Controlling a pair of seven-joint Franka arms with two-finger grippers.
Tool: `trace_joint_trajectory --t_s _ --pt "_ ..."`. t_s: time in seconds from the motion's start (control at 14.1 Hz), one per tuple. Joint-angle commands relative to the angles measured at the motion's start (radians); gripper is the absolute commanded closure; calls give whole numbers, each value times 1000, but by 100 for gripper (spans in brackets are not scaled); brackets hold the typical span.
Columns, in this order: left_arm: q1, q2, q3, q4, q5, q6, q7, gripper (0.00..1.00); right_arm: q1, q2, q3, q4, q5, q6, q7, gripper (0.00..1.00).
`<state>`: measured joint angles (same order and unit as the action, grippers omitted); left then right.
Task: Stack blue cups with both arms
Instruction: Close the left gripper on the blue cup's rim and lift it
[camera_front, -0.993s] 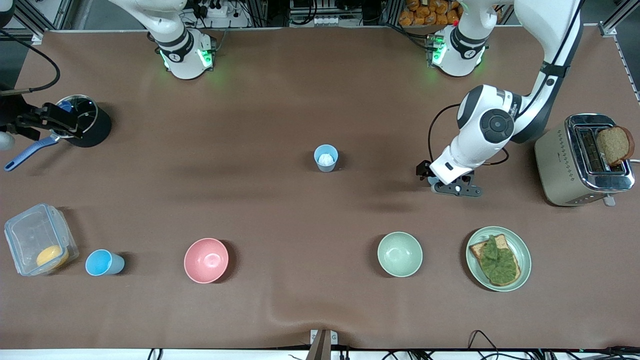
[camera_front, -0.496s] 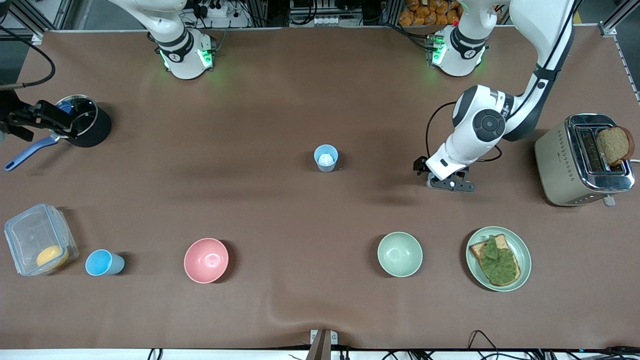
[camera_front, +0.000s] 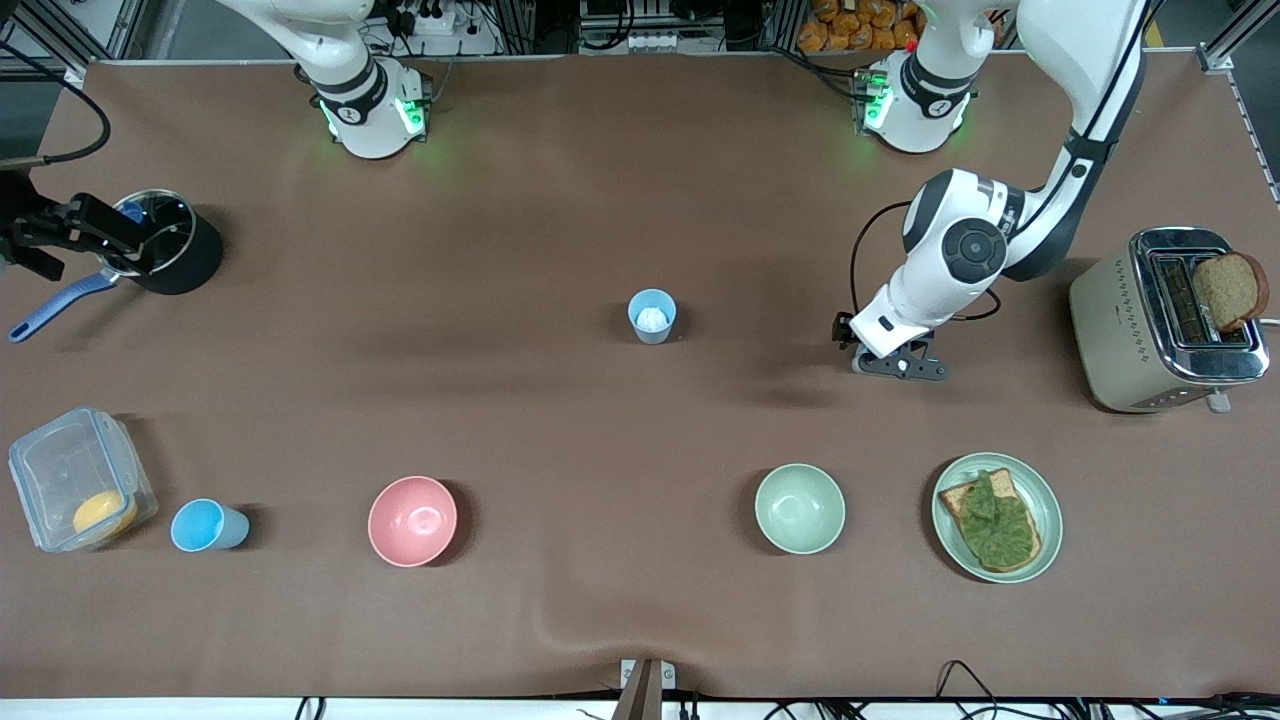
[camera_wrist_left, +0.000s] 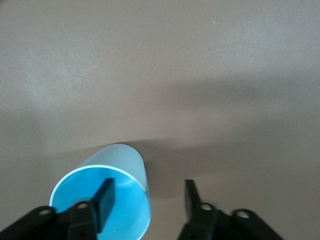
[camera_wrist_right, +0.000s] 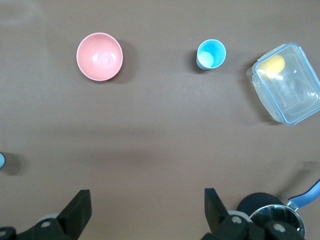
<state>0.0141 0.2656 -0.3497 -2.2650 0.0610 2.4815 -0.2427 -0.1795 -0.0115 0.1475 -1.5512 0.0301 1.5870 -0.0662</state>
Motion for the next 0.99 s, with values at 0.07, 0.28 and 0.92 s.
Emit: trace_joint_trajectory --t_s 0.07,0.28,0.92 --pt "-9 -6 -5 -19 -10 25 -17 74 -17 -33 6 -16 -12 4 6 0" --pt "-8 -6 -5 -18 -9 25 -7 98 -14 -38 7 -17 -38 10 -15 0" --pt "-6 -86 -110 127 -16 -158 -24 100 15 -38 12 -18 -36 -9 -37 0"
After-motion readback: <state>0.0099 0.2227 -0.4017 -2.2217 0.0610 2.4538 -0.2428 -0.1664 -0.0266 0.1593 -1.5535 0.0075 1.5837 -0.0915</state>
